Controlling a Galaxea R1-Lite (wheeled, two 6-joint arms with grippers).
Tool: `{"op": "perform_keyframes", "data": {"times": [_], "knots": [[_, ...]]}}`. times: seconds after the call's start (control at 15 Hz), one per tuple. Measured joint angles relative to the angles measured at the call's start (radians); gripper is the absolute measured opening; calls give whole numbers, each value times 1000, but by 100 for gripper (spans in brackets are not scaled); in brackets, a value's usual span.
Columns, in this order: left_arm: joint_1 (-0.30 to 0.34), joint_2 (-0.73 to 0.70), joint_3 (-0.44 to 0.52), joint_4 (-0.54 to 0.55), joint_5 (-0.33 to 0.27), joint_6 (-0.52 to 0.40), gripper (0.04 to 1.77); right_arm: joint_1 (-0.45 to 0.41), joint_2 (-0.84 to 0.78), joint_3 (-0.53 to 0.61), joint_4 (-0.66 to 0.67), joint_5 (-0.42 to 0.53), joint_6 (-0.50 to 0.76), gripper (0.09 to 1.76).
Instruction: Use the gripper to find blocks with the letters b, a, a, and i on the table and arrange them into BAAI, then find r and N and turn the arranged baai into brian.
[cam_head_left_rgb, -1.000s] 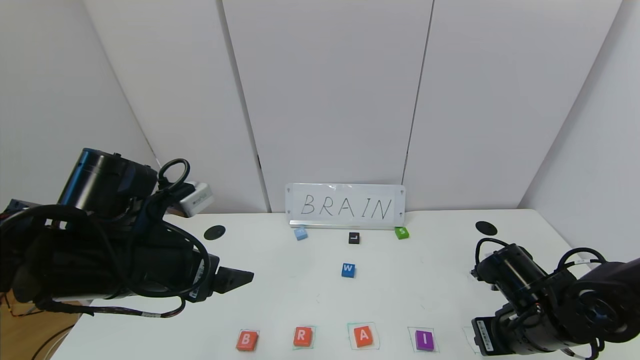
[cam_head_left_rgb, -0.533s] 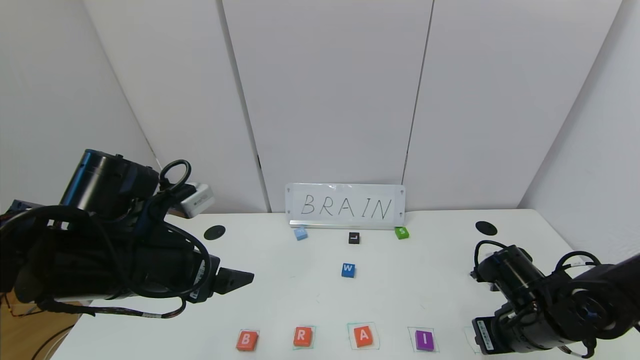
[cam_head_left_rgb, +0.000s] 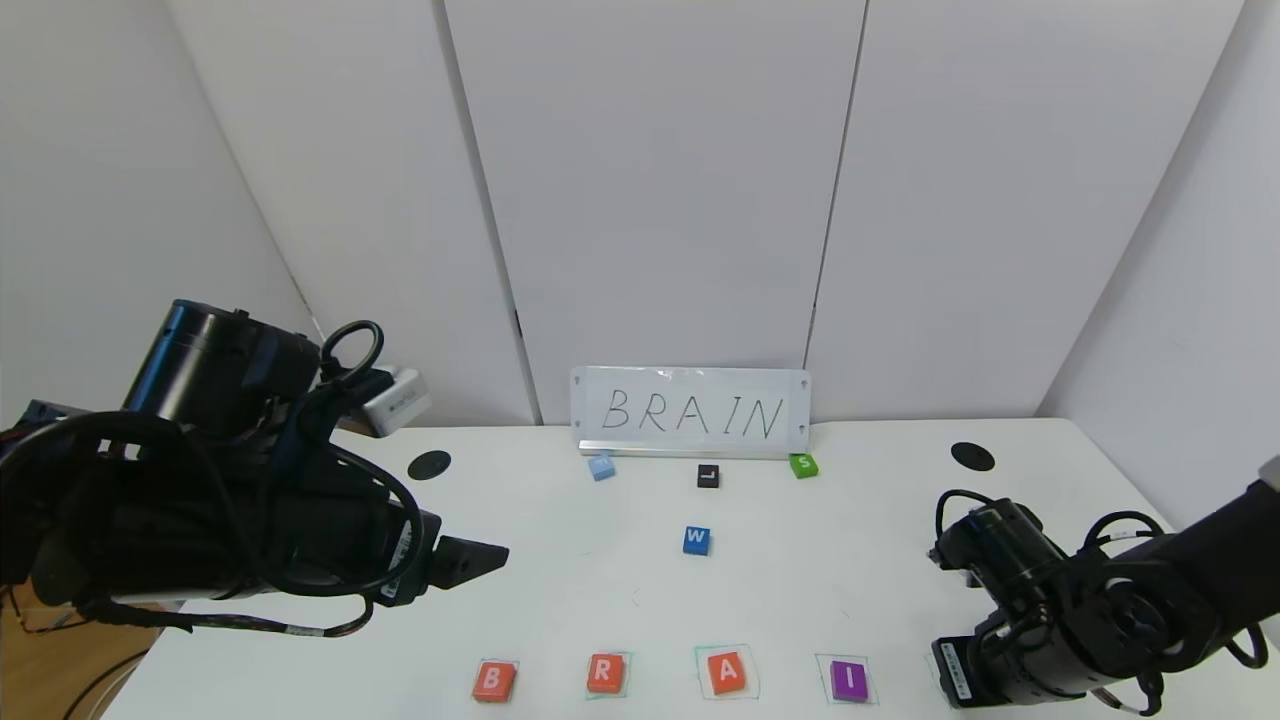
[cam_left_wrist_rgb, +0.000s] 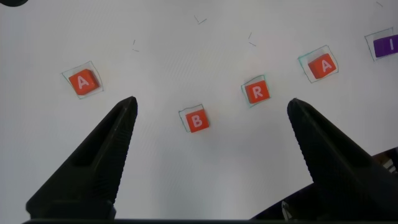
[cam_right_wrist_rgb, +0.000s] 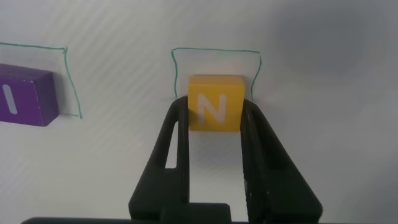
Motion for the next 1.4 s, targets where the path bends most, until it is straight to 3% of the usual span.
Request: {"op": "perform_keyframes", "data": {"times": [0.8,1.07,1.4], "knots": [[-1,1,0,0,0,1,172,-1,16,-4,-3,1,2,55],[-3,1,0,0,0,1,172,-1,17,-3,-16,2,3,103],[-3,2,0,0,0,1,172,-2,21,-1,-23,2,4,134]]}}
